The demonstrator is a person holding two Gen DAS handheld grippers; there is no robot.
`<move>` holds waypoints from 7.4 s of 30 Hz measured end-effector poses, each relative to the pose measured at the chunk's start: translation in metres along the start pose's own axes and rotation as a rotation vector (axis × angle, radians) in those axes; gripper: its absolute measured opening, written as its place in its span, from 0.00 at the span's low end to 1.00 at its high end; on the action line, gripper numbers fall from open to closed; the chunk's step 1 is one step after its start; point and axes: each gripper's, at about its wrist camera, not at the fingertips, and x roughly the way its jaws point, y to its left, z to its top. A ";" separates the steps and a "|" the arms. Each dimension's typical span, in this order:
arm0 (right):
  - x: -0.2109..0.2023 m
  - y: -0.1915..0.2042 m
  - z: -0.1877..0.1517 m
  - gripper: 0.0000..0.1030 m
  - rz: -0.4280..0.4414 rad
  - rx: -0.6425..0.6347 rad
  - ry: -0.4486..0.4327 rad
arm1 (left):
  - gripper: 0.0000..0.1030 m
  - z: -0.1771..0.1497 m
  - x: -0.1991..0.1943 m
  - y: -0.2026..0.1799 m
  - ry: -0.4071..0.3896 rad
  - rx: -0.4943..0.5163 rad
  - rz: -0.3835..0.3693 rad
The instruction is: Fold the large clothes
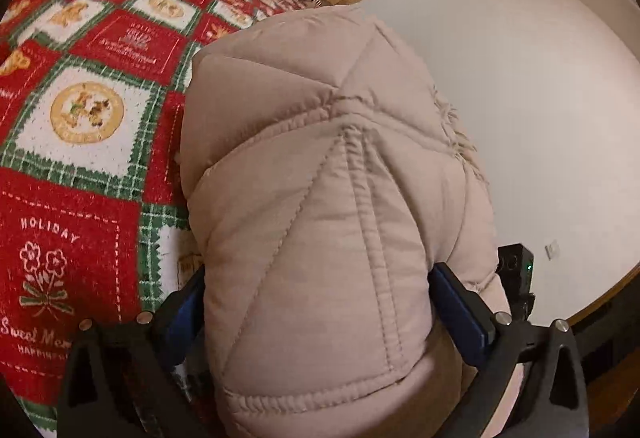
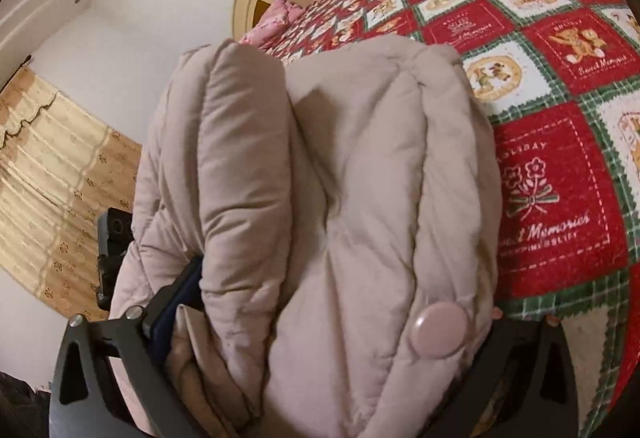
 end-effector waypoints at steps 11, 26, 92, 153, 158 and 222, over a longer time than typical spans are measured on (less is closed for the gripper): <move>-0.021 0.040 -0.028 0.62 -0.029 -0.041 -0.011 | 0.91 -0.028 -0.028 -0.038 -0.027 0.109 0.011; -0.189 0.084 -0.042 0.49 -0.182 -0.123 -0.288 | 0.91 -0.031 0.007 -0.198 0.056 0.317 -0.246; -0.181 -0.075 0.029 0.48 -0.952 0.052 -0.341 | 1.00 -0.067 0.240 -0.269 0.188 0.626 0.412; -0.281 0.135 -0.130 0.97 -0.841 -0.045 -0.450 | 0.99 -0.189 -0.002 -0.331 -0.087 0.845 0.624; -0.296 0.152 -0.131 1.00 -0.860 -0.081 -0.560 | 0.99 -0.185 -0.022 -0.343 -0.177 0.860 0.611; -0.296 0.147 -0.134 1.00 -0.860 -0.083 -0.598 | 0.99 -0.182 -0.033 -0.347 -0.246 0.796 0.581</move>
